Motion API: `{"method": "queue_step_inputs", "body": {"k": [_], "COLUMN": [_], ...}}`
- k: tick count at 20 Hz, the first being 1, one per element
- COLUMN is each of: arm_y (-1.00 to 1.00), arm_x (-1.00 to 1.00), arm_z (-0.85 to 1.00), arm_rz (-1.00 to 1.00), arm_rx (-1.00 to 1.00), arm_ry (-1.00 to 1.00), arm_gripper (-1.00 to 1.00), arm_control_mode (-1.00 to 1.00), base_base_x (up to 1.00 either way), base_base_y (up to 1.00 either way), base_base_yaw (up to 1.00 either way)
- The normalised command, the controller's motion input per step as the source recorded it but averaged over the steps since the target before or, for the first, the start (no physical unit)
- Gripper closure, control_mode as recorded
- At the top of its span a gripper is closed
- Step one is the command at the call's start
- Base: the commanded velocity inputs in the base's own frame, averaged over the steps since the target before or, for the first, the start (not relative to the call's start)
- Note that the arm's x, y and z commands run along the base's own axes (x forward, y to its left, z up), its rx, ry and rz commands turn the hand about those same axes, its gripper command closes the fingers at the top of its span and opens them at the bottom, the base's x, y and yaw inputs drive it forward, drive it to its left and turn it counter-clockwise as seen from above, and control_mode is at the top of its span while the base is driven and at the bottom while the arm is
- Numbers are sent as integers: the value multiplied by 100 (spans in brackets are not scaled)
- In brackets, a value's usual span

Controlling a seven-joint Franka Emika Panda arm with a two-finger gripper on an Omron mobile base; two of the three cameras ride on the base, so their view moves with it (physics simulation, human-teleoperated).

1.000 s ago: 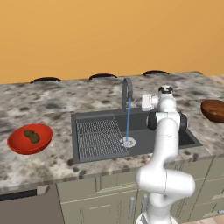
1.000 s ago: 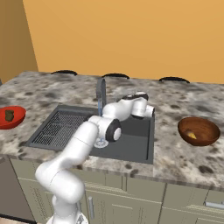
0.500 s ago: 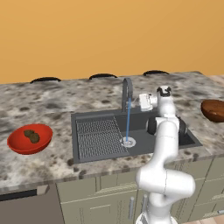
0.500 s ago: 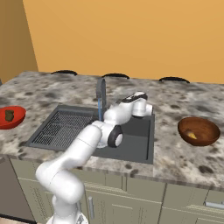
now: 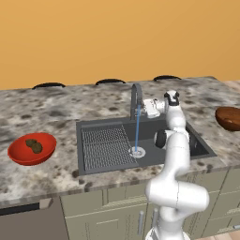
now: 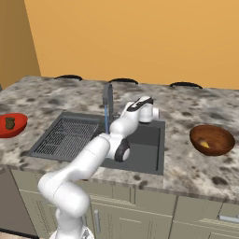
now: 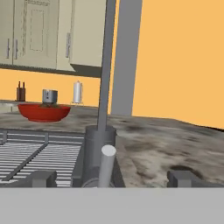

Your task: Pick the kiwis from the sink and place them in one bowl. Place the pear in the other bowl. Then turn off the sink faucet.

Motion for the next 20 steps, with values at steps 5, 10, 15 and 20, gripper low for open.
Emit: {"method": "queue_step_inputs", "body": {"k": [5,10,15,20], "arm_y": [35,41,51,54], "arm_x": [3,1,0,0], "arm_z": [4,8,17,11], "arm_rz": [12,10,6,4], "arm_rx": [0,0,0,0], "arm_ry": [0,0,0,0], "arm_gripper": [-100,-100,-100,-100], "arm_control_mode": [-100,-100,-100,-100], "base_base_x": [0,0,0,0], "base_base_y": [0,0,0,0], "base_base_yaw": [0,0,0,0]}}
